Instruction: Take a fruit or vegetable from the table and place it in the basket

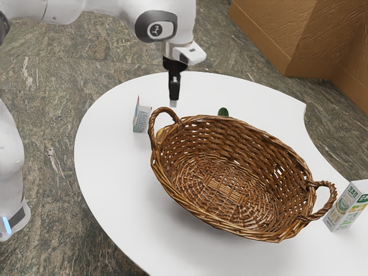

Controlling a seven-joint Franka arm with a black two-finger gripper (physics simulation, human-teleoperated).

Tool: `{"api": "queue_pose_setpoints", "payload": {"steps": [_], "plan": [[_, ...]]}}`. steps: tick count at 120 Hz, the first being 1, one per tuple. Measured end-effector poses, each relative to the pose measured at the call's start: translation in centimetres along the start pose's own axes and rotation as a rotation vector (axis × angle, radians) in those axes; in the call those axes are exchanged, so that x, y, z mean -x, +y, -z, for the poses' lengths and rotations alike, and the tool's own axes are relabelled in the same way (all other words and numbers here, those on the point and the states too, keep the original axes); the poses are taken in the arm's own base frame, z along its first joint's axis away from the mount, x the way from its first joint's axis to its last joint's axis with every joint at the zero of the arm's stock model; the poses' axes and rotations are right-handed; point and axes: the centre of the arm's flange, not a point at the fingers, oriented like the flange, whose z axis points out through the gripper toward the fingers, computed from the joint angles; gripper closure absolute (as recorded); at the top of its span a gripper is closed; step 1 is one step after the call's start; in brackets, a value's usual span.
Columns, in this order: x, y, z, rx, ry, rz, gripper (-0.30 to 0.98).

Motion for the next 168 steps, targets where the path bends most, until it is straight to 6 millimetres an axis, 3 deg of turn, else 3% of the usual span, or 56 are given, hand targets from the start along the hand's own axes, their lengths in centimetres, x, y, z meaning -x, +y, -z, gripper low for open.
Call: {"api": "queue_pose_setpoints", "payload": {"steps": [12, 43, 89, 168], "plan": [[0.4, -0.2, -3.1, -0.013, 0.038, 0.015, 0.03], [0.3, -0.6, -7.9, -0.032, 0.087, 0.032, 0.04], [1.2, 0.2, -11.0, 0.026, -0.016, 0.065, 0.05], [2.4, 0.0, -13.4, 0.033, -0.002, 0.144, 0.05]]}}
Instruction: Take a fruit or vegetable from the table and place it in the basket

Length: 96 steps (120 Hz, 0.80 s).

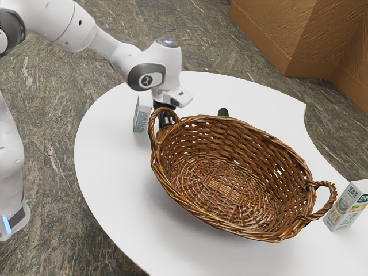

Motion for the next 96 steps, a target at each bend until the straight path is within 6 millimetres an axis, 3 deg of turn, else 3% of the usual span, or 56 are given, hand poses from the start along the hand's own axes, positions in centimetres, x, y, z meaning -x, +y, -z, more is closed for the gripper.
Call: {"api": "queue_pose_setpoints", "payload": {"steps": [96], "plan": [[-0.4, -0.4, -1.2, -0.017, 0.049, 0.032, 0.08]]}}
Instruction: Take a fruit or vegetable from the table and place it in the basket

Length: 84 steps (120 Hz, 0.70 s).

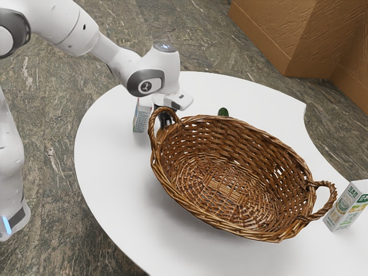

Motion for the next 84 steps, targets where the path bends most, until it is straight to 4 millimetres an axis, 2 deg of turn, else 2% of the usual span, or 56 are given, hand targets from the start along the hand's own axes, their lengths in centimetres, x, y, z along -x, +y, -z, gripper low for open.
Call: {"api": "queue_pose_setpoints", "payload": {"steps": [22, 41, 62, 73, 84], "plan": [[-0.1, 0.0, 0.1, -0.003, 0.007, 0.003, 0.11], [-0.5, 0.0, 1.7, -0.013, 0.025, 0.003, 0.13], [-2.1, -2.0, 6.4, -0.041, 0.096, 0.035, 0.14], [-3.9, -2.7, 10.9, -0.071, 0.161, 0.032, 0.14], [-5.0, -3.1, 14.5, -0.093, 0.211, 0.029, 0.14]]}}
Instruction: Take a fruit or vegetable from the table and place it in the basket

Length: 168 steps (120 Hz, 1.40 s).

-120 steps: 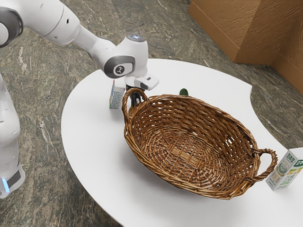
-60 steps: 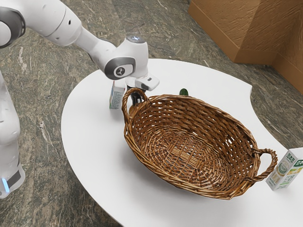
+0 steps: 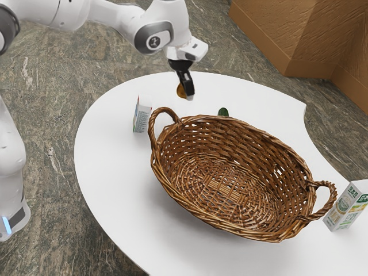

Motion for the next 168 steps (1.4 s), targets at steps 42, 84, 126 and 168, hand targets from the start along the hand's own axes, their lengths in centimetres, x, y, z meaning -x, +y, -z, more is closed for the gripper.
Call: {"api": "queue_pose_setpoints", "payload": {"steps": [42, 84, 126, 168], "plan": [[-7.1, 5.0, 3.8, 0.034, 0.099, -0.109, 0.14], [-10.3, 20.4, 10.2, 0.155, 0.23, -0.348, 0.14], [-8.4, 29.4, 8.9, 0.261, 0.184, -0.468, 0.14], [-4.9, 28.6, 7.9, 0.248, -0.029, -0.472, 0.14]]}}
